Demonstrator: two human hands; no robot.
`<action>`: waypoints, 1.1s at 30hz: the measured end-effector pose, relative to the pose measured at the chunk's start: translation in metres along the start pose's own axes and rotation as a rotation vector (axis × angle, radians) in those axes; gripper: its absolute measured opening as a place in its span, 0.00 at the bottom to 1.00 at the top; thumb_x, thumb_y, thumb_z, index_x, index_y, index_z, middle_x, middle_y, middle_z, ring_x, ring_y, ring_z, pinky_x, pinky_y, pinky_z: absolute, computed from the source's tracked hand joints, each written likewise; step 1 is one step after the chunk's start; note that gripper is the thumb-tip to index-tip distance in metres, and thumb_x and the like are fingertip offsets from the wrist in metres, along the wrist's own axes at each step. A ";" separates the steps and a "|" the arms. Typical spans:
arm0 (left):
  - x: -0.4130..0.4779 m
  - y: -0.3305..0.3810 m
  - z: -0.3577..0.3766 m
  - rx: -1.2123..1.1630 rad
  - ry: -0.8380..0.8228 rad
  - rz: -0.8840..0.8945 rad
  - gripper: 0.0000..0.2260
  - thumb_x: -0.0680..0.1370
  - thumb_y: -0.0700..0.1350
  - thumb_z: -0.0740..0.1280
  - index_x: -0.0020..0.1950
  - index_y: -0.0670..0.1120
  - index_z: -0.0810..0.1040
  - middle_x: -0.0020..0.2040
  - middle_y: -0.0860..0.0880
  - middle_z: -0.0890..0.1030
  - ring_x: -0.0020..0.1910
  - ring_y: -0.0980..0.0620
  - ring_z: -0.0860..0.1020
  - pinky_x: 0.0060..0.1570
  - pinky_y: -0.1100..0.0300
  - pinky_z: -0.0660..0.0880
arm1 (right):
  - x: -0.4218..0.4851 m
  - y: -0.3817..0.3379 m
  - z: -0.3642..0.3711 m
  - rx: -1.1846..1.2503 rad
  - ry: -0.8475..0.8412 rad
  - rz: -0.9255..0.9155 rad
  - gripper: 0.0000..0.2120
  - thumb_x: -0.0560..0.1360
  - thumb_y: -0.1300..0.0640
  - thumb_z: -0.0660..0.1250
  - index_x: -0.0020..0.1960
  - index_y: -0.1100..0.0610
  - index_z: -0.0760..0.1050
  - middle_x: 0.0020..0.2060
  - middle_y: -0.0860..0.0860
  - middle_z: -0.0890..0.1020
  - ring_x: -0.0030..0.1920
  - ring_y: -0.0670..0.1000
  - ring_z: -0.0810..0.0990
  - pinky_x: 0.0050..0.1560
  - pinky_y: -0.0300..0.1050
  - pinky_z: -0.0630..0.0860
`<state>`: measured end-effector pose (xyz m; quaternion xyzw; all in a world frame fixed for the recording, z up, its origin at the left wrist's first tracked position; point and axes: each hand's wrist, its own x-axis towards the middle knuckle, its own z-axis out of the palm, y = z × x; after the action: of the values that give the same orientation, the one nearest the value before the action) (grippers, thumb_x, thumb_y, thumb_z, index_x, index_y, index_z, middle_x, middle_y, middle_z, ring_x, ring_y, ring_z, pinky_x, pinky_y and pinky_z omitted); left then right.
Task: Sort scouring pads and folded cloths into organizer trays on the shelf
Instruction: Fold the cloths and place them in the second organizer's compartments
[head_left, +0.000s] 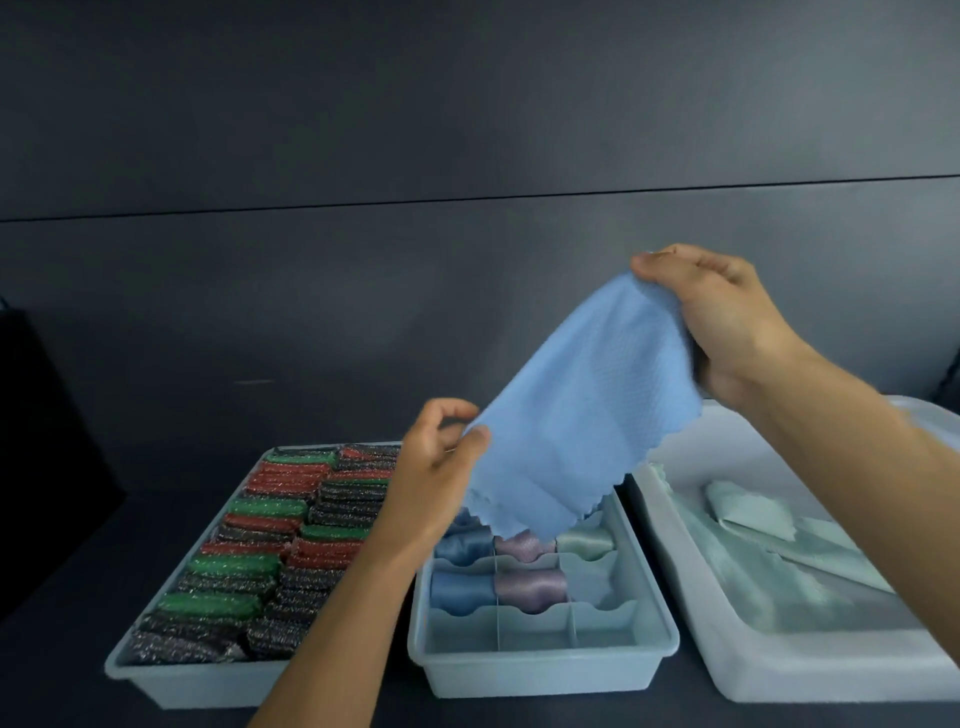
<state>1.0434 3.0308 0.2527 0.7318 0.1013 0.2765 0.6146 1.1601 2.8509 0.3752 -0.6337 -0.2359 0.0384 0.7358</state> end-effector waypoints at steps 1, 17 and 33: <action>0.000 0.001 -0.001 -0.001 -0.057 -0.015 0.09 0.77 0.46 0.69 0.56 0.51 0.75 0.47 0.48 0.85 0.42 0.50 0.81 0.42 0.54 0.75 | -0.001 0.004 -0.002 0.019 0.013 0.017 0.15 0.74 0.55 0.69 0.30 0.53 0.70 0.28 0.49 0.75 0.30 0.50 0.75 0.36 0.42 0.73; -0.023 0.016 0.036 -0.074 -0.030 0.203 0.20 0.73 0.54 0.70 0.64 0.56 0.72 0.60 0.61 0.77 0.61 0.61 0.76 0.52 0.65 0.76 | 0.004 -0.007 0.015 -0.270 0.037 -0.076 0.14 0.71 0.55 0.70 0.39 0.66 0.74 0.34 0.57 0.68 0.35 0.53 0.66 0.35 0.43 0.65; 0.052 0.131 0.012 0.260 -0.200 0.385 0.09 0.81 0.40 0.63 0.45 0.50 0.80 0.37 0.57 0.80 0.37 0.59 0.77 0.41 0.65 0.73 | -0.007 -0.010 0.011 -0.309 -0.191 -0.313 0.12 0.68 0.52 0.77 0.48 0.53 0.77 0.43 0.46 0.81 0.42 0.44 0.79 0.44 0.35 0.76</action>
<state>1.0676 3.0171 0.3916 0.8344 -0.0664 0.2991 0.4582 1.1477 2.8564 0.3835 -0.6878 -0.4031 -0.0529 0.6013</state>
